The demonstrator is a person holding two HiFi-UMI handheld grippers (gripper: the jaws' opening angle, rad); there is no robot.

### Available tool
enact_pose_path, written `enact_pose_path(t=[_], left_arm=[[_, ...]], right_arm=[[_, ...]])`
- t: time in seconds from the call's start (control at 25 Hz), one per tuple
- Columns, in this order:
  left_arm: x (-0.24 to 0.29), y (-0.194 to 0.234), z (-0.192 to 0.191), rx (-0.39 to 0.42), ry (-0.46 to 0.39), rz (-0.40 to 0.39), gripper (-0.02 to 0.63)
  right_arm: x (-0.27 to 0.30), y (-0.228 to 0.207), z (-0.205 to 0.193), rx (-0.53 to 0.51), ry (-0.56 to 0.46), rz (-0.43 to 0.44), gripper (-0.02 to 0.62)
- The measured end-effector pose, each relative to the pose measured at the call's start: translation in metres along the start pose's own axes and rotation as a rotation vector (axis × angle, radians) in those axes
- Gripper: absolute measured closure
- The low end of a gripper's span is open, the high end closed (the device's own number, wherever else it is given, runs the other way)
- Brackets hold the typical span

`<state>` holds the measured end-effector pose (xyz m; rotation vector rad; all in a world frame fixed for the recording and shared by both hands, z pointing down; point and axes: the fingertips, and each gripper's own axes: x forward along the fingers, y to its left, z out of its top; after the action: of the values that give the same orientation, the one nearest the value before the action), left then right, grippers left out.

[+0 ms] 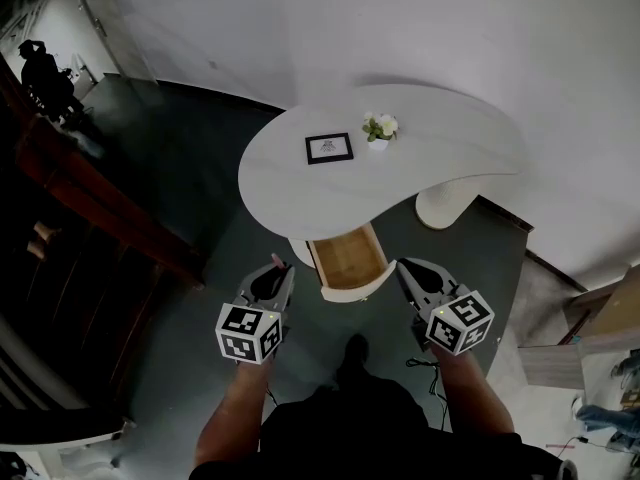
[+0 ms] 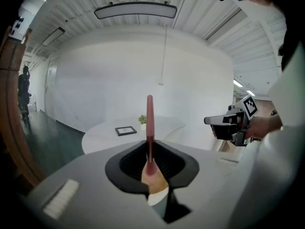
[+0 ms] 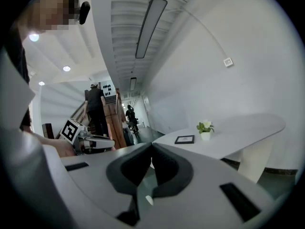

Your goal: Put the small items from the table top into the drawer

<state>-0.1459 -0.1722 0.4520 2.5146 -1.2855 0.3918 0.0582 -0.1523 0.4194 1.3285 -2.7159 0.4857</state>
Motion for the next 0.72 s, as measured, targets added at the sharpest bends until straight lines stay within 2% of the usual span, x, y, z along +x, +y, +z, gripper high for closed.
enact_pose_path(t=[0.36, 0.72], left_arm=[[0.054, -0.01, 0.039, 0.059, 0.022, -0.015, 0.549], [0.082, -0.013, 0.051, 0.111, 0.023, -0.118, 0.549]], right_arm=[[0.015, -0.052, 0.011, 0.046, -0.026, 0.014, 0.583], [0.016, -0.06, 0.01, 0.068, -0.029, -0.061, 0.583]])
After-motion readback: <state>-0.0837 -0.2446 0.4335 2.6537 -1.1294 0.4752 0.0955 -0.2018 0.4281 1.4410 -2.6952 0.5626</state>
